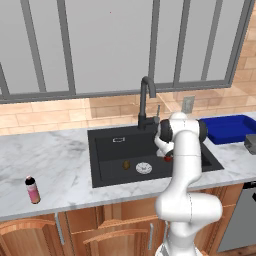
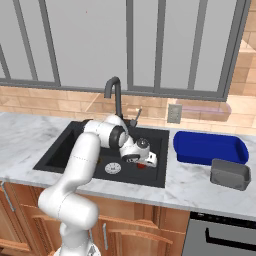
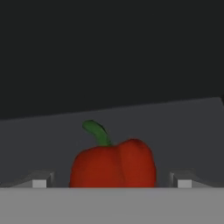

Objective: Pick up all produce items and place them in the sink. Turn on the sink faucet to wash them. Then turn the sink off and put them in the tray.

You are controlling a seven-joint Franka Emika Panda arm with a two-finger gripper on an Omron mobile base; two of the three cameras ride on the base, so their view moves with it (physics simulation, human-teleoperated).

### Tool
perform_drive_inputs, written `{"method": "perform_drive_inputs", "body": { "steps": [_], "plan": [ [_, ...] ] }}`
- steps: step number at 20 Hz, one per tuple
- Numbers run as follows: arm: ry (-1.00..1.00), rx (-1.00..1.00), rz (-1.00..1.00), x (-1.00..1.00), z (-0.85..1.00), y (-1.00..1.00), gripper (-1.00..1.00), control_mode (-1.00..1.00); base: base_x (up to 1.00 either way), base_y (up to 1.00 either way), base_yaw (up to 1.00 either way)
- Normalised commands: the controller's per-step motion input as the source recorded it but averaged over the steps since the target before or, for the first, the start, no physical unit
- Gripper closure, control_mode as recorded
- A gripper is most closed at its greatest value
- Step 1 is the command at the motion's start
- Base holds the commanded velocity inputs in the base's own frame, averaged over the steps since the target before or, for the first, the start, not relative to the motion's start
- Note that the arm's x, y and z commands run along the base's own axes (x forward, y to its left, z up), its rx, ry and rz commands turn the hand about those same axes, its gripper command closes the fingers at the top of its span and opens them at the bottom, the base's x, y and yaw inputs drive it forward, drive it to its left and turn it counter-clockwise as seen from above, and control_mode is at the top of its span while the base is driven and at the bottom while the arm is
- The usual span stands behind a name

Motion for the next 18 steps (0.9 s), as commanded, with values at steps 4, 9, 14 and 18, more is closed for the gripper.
{"method": "perform_drive_inputs", "body": {
  "steps": [4, 9, 14, 18],
  "plan": [
    [0.06, 0.00, 0.00, 0.07, -0.37, 0.09, 1.00, -1.00, 0.00, 0.00, 0.00],
    [0.02, 0.00, 0.00, 0.00, -0.13, 0.07, 1.00, -1.00, 0.00, 0.00, 0.00],
    [-0.14, 0.00, 0.00, -0.22, 0.48, 0.00, 1.00, -1.00, 0.00, 0.00, 0.00],
    [-0.19, 0.00, 0.00, -0.25, 0.90, 0.00, 1.00, -1.00, 0.00, 0.00, 0.00]
  ]
}}
